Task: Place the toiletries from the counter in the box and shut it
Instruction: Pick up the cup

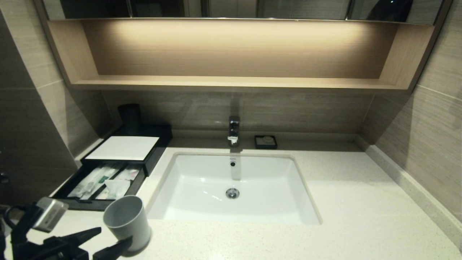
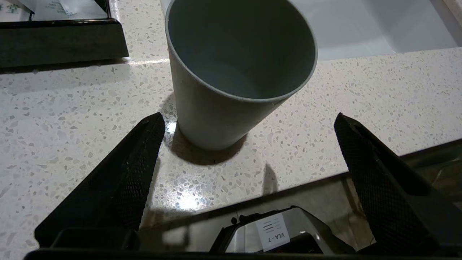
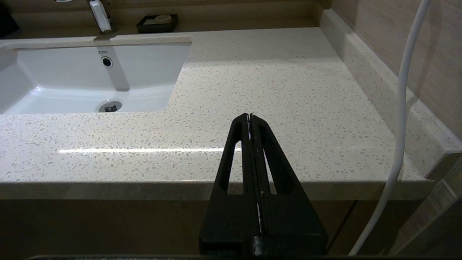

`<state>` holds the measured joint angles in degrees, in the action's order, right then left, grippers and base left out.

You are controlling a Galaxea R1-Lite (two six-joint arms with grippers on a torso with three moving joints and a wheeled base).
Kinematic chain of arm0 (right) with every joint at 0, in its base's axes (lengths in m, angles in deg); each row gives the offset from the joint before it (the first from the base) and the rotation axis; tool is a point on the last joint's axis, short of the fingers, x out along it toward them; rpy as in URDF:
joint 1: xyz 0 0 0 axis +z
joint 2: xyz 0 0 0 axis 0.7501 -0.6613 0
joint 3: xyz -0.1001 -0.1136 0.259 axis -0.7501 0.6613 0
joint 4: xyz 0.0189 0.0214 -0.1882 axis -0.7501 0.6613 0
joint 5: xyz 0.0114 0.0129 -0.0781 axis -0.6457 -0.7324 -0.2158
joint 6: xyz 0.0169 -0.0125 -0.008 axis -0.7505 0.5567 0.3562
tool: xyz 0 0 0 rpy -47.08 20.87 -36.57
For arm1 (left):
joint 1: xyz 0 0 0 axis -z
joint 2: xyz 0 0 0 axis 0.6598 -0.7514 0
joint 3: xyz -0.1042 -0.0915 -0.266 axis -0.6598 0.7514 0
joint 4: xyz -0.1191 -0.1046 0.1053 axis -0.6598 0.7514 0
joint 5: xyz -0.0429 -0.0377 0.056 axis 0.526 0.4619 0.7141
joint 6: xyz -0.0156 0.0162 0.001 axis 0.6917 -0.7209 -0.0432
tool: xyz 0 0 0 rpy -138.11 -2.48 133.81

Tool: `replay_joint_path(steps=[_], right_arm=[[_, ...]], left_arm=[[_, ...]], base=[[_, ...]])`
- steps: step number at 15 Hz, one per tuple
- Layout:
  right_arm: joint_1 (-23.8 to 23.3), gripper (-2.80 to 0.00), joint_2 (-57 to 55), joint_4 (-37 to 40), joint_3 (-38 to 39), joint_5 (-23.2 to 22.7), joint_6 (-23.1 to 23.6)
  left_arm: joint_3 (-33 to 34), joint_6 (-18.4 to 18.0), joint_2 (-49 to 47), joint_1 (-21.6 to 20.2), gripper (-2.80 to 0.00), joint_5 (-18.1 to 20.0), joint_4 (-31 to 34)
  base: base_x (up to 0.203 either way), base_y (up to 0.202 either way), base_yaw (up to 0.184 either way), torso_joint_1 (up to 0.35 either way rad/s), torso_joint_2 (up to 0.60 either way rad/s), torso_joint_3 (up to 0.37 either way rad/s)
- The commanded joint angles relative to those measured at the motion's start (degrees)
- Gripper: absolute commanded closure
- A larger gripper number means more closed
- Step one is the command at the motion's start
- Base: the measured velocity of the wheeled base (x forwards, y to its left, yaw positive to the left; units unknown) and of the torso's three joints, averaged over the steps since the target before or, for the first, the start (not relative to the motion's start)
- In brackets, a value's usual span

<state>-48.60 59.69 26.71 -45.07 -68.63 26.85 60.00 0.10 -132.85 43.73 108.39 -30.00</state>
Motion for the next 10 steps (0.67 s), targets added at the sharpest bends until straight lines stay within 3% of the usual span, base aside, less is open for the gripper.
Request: replay_joint_path(steps=[1, 10], right_arm=[[0.0, 0.0, -0.1, 0.0, -0.1, -0.1, 0.0], [0.0, 0.0, -0.1, 0.0, 0.0, 0.0, 0.0]], left_arm=[[0.5, 0.1, -2.1, 0.0, -2.8, 0.1, -0.2], [0.6, -1.5, -10.2, 0.2, -2.8, 0.3, -0.4]], base=[[0.0, 0.0, 0.0, 0.0, 0.0, 0.0], [0.0, 0.0, 0.0, 0.0, 0.0, 0.0]])
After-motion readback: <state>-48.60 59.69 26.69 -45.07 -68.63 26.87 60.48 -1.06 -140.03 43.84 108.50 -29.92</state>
